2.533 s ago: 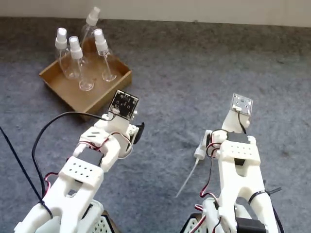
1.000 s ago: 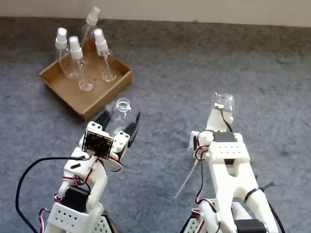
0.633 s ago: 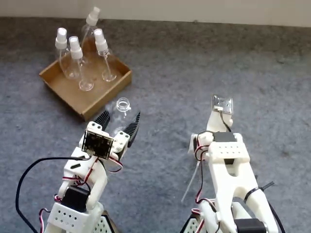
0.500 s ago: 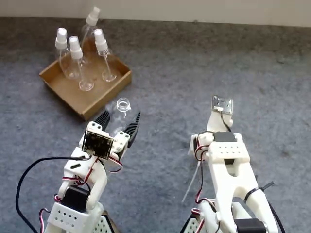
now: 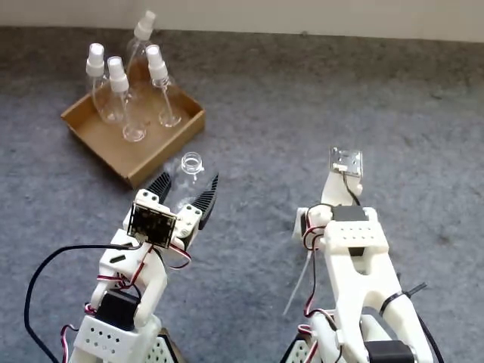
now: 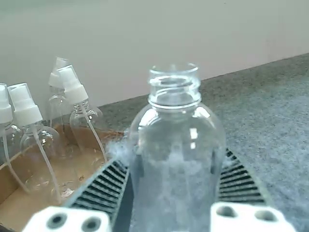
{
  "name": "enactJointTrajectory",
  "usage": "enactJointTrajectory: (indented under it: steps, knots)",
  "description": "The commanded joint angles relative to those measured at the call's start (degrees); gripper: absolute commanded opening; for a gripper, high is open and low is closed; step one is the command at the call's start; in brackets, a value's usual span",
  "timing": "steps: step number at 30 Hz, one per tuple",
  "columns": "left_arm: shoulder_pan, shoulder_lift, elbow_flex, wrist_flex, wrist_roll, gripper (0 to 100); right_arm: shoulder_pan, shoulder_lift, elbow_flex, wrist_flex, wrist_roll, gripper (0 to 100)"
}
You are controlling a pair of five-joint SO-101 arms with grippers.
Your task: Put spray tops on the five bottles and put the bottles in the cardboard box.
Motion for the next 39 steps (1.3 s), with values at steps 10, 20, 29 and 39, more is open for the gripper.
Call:
enactJointTrajectory:
  steps: [10, 20, 29, 39]
  knots:
    - [0.66, -1.36, 1.1, -0.97, 0.44, 6, -0.4, -1.1, -0.22, 1.45, 0.0, 17.0]
    - [0.66, -1.36, 1.1, -0.97, 0.44, 6, -0.13, -1.1, -0.31, 1.36, 0.0, 17.0]
    - [0.66, -1.36, 1.1, -0.97, 0.44, 6, -0.04, 7.16, -0.84, 1.36, 0.0, 17.0]
    - [0.66, -1.36, 1.1, -0.97, 0.44, 6, 2.59, 18.24, -9.63, 0.66, 0.0, 17.0]
